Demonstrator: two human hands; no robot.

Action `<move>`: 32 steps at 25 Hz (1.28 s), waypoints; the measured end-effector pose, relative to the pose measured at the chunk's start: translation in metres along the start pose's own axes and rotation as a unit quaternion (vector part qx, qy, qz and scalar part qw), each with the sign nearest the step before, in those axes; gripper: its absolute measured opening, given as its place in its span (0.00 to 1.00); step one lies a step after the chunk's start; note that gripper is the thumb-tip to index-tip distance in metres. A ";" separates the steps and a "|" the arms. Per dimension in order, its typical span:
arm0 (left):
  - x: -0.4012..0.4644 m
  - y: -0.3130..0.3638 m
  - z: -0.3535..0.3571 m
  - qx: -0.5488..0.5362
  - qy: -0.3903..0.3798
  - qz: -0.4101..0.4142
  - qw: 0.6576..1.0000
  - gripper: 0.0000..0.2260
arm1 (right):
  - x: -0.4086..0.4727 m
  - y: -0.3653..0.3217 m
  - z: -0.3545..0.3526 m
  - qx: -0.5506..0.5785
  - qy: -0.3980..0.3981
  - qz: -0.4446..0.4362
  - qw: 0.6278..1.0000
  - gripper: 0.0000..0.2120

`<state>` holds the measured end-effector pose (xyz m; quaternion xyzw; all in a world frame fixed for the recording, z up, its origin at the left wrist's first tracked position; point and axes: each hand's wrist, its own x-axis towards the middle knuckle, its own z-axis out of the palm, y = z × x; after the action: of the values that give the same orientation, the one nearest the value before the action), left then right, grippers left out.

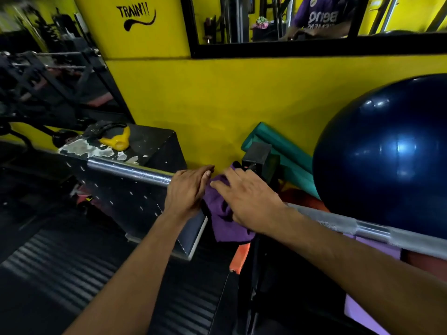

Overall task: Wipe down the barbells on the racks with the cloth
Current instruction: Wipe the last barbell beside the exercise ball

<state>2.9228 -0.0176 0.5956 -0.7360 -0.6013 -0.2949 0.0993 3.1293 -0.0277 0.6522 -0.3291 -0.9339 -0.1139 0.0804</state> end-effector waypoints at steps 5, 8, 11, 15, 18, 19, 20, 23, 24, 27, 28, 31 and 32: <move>0.000 0.003 0.002 0.017 0.022 -0.011 1.000 0.21 | -0.011 0.023 -0.003 -0.015 0.013 -0.111 0.994 0.11; -0.001 0.003 0.004 0.014 0.030 -0.010 0.999 0.20 | 0.003 0.014 -0.010 -0.035 -0.012 -0.128 0.991 0.08; 0.000 0.002 0.004 0.019 0.028 -0.009 0.999 0.20 | 0.010 0.003 -0.013 -0.035 -0.046 -0.100 0.993 0.11; -0.001 0.003 0.002 0.024 0.012 -0.013 1.000 0.20 | -0.029 0.032 -0.021 -0.022 -0.063 -0.095 0.993 0.20; -0.001 0.002 0.004 0.025 0.017 -0.019 0.999 0.20 | -0.071 0.060 -0.033 -0.023 -0.107 -0.123 0.986 0.18; -0.002 0.002 0.005 0.026 0.022 -0.018 0.999 0.20 | -0.080 0.064 -0.034 -0.031 -0.094 -0.129 0.987 0.17; -0.002 0.003 0.005 0.029 0.027 -0.016 0.999 0.20 | -0.084 0.065 -0.033 -0.035 -0.085 -0.121 0.988 0.19; -0.002 -0.001 0.006 0.032 0.038 -0.011 0.999 0.19 | -0.060 0.050 -0.014 -0.028 -0.032 -0.095 0.995 0.21; -0.001 -0.002 0.007 0.032 0.038 -0.010 0.999 0.19 | -0.044 0.038 -0.009 -0.027 -0.001 -0.101 0.995 0.19; -0.002 -0.002 0.008 0.029 0.040 0.003 0.999 0.19 | -0.003 0.006 -0.001 -0.010 0.064 -0.075 0.995 0.21; -0.002 -0.002 0.009 0.032 0.044 0.008 0.999 0.19 | 0.004 -0.001 -0.002 -0.009 0.075 -0.053 0.996 0.23; -0.003 -0.006 0.011 0.034 0.046 0.021 0.998 0.19 | -0.003 0.003 0.001 -0.001 0.058 -0.051 0.997 0.14; -0.005 -0.007 0.012 0.035 0.045 0.020 0.998 0.20 | -0.013 0.011 -0.001 0.001 0.041 -0.051 0.998 0.13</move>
<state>2.9191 -0.0140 0.5813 -0.7300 -0.5911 -0.3047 0.1576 3.1462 -0.0267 0.6519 -0.2763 -0.9454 -0.1303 0.1135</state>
